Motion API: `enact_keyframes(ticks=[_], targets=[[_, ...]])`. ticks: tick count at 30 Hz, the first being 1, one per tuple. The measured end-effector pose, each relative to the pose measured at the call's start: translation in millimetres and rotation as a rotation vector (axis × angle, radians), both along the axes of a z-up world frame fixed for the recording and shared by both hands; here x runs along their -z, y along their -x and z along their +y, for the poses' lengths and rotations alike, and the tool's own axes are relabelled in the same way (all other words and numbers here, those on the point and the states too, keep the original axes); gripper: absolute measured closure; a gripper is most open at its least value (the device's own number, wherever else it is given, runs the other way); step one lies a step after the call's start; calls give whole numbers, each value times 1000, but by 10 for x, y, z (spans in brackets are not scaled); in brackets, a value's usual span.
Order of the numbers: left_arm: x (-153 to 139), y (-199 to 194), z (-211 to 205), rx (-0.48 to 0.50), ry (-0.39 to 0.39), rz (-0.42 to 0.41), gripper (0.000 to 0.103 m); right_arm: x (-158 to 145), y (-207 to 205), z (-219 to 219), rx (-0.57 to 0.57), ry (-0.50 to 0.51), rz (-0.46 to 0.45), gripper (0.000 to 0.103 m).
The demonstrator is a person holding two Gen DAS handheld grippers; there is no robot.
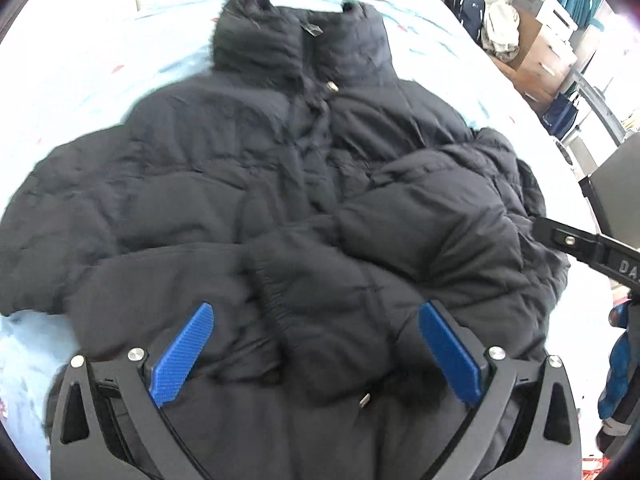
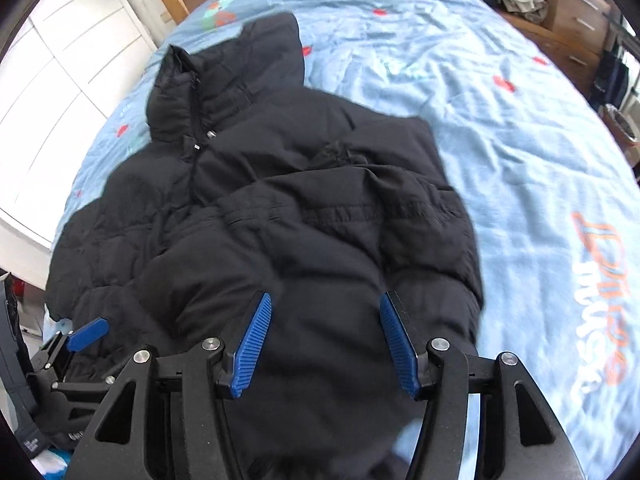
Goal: Fold large clothes
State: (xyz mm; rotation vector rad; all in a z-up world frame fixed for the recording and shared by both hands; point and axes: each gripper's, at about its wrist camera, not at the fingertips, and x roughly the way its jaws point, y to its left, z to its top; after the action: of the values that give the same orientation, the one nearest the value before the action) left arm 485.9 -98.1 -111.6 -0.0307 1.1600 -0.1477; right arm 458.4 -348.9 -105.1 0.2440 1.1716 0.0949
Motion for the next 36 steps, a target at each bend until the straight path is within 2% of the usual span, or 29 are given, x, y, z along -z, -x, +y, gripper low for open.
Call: enact_keyframes(ticks=[5, 10, 14, 20, 24, 30, 32, 34, 35, 36], targets=[[-314, 265, 676, -46, 66, 12, 0, -452, 305, 159, 41, -1, -41, 46], [-321, 437, 1759, -209, 163, 43, 0, -831, 514, 393, 42, 2, -83, 45], [-85, 544, 2846, -407, 245, 66, 0, -992, 569, 578, 62, 3, -92, 45], [498, 635, 4322, -695, 393, 84, 0, -1046, 597, 937, 74, 33, -79, 45], [851, 593, 4963, -804, 490, 84, 0, -1028, 688, 1151, 81, 49, -52, 45], [1151, 494, 5367, -854, 661, 78, 3, -1080, 833, 1325, 124, 86, -21, 45], [1217, 476, 5477, -866, 719, 76, 9, -1153, 903, 1358, 141, 102, -14, 45], [1247, 459, 5559, -877, 773, 75, 27, -1264, 989, 1378, 154, 120, -15, 45], [1260, 458, 5573, -886, 802, 77, 32, -1331, 1034, 1392, 158, 134, -16, 45], [1256, 489, 5578, -893, 824, 77, 44, -1407, 1083, 1400, 164, 147, -16, 45]])
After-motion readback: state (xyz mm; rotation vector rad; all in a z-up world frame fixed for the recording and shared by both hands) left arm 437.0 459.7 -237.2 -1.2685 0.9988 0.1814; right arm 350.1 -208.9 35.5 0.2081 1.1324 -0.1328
